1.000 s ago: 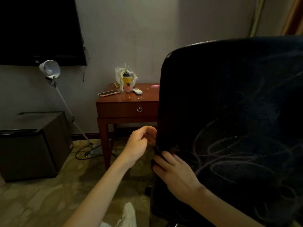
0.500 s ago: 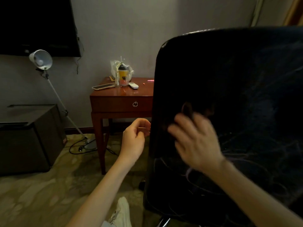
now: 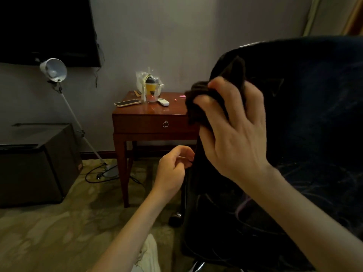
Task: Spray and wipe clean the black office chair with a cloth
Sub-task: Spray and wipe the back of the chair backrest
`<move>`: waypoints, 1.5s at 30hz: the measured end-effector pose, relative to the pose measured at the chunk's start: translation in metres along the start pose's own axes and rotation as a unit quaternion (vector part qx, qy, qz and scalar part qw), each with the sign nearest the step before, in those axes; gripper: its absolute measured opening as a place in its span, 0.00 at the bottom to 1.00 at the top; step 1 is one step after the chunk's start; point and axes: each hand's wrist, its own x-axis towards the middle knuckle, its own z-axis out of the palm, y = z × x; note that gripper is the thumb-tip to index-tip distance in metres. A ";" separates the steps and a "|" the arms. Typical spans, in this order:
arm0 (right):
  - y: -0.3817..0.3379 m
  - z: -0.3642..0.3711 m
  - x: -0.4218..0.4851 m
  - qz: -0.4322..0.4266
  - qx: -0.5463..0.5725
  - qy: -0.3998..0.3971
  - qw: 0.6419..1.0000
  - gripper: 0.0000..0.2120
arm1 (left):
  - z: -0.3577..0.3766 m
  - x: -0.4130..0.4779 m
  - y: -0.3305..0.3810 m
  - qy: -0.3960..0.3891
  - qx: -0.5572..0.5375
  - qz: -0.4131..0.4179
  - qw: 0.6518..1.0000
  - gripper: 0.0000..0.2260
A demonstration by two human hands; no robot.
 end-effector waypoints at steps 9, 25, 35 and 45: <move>-0.006 0.045 -0.123 -0.149 -0.103 -0.196 0.964 0.22 | -0.014 -0.013 -0.012 0.036 0.032 -0.006 0.999 0.18; 0.094 -0.065 0.009 0.160 -0.027 0.148 0.976 0.15 | 0.009 -0.003 0.165 0.227 0.261 0.418 0.840 0.12; 0.076 0.002 -0.149 0.007 -0.052 -0.137 0.989 0.17 | 0.044 0.017 0.194 0.209 0.320 0.427 0.820 0.14; 0.058 -0.067 0.059 0.094 0.002 0.149 0.984 0.14 | 0.024 0.029 0.194 0.207 0.314 0.431 0.820 0.11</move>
